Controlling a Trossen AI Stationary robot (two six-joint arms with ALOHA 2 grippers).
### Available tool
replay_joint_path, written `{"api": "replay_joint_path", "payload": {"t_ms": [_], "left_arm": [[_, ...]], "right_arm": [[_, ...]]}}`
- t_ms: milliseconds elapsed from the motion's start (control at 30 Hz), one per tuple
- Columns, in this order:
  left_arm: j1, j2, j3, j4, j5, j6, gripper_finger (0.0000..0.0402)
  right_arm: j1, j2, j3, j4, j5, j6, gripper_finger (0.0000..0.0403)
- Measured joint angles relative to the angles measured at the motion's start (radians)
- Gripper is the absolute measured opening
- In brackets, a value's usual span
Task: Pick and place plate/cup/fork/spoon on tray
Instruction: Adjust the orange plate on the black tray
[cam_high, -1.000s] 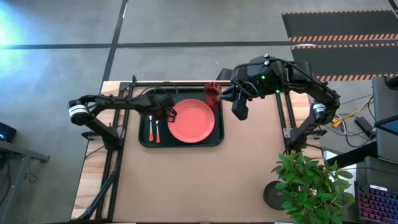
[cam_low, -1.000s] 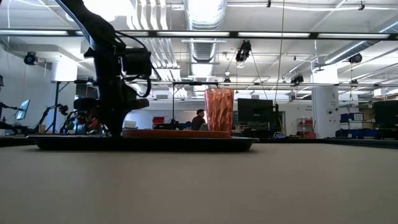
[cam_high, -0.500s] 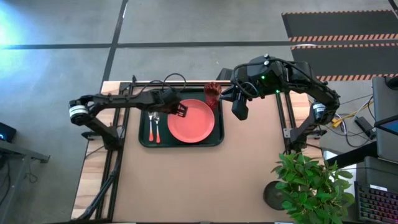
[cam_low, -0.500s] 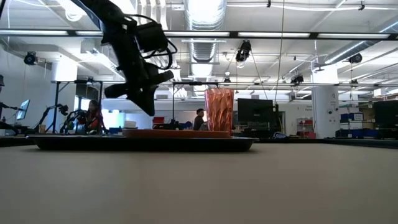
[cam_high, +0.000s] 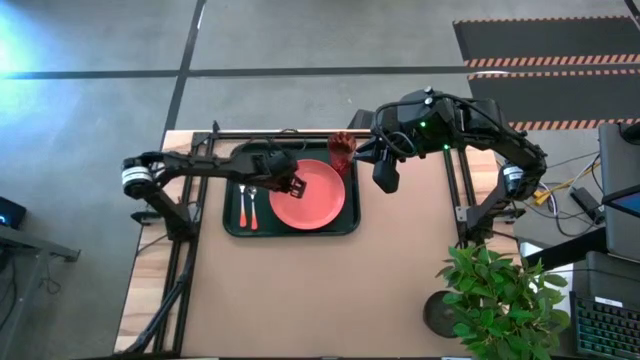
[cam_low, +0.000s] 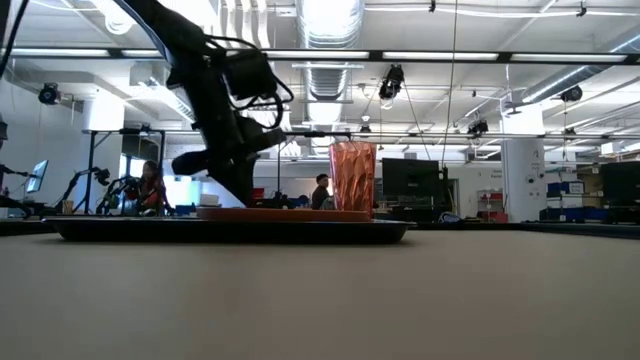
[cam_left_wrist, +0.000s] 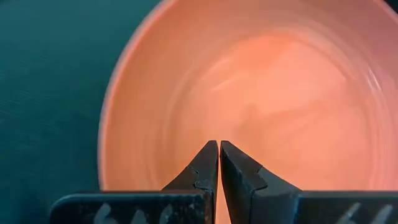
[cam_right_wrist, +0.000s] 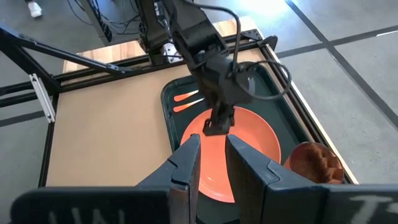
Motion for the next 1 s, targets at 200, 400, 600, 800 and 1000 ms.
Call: {"api": "replay_joint_path", "payload": {"t_ms": [200,400,600,800,1000], "left_arm": [[-0.029,0.066,0.018,0.019,0.009,-0.017,0.0],[-0.036,0.109,0.012,0.004,0.036,-0.026,0.0],[-0.044,0.113,0.005,0.001,0.037,-0.026,0.0],[-0.05,0.112,0.006,-0.056,0.039,-0.026,0.0],[-0.052,0.108,0.006,-0.096,0.039,-0.026,0.0]], "right_arm": [[0.0,0.0,0.0,0.0,0.0,0.005,0.0066],[0.0,0.0,0.0,0.0,-0.001,0.008,0.0066],[0.0,0.0,0.0,0.0,-0.001,0.017,0.0066],[0.0,0.0,0.0,0.0,-0.001,0.017,0.0066],[0.0,0.0,0.0,0.0,-0.001,0.017,0.0066]]}}
